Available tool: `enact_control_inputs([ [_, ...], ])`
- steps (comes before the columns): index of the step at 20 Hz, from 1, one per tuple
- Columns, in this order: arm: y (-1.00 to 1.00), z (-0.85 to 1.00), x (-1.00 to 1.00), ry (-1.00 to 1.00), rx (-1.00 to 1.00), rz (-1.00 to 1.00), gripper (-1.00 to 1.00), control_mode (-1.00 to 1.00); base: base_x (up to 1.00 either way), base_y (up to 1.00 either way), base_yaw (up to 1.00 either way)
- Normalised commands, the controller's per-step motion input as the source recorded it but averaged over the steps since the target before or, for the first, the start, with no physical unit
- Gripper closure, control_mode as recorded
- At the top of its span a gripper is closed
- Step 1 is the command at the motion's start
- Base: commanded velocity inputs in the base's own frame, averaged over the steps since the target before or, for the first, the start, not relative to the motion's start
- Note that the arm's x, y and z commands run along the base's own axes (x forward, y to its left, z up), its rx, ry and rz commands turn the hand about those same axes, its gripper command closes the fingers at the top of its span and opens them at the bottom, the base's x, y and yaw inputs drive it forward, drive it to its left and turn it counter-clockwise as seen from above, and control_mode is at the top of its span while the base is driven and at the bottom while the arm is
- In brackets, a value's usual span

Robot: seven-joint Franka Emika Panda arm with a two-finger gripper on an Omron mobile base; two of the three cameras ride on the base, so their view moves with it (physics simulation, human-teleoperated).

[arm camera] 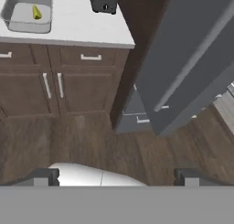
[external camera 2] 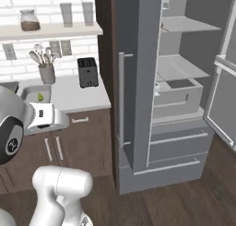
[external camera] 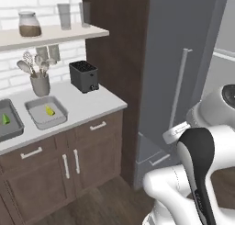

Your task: Place one lemon wedge and one chicken drumstick in each tupperware on the nearby counter, to pack two identical lunches.

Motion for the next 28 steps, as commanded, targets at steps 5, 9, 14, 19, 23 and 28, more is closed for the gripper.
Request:
enact_control_inputs([
  [5,0.00,0.00,0.00,0.00,0.00,0.00,-1.00,1.00,0.21,-0.65,-0.51],
  [9,0.00,0.00,0.00,0.00,0.00,0.00,-1.00,1.00,0.42,-0.56,-0.54],
  [14,0.00,0.00,0.00,0.00,0.00,0.00,-1.00,1.00,0.35,-0.75,-0.49],
  [19,0.00,0.00,0.00,0.00,0.00,0.00,-1.00,1.00,0.38,-0.82,-0.50],
  [23,0.00,0.00,0.00,0.00,0.00,0.00,-1.00,1.00,0.28,-0.58,-0.35],
  [28,0.00,0.00,0.00,0.00,0.00,0.00,-1.00,1.00,0.47,-0.18,0.09],
])
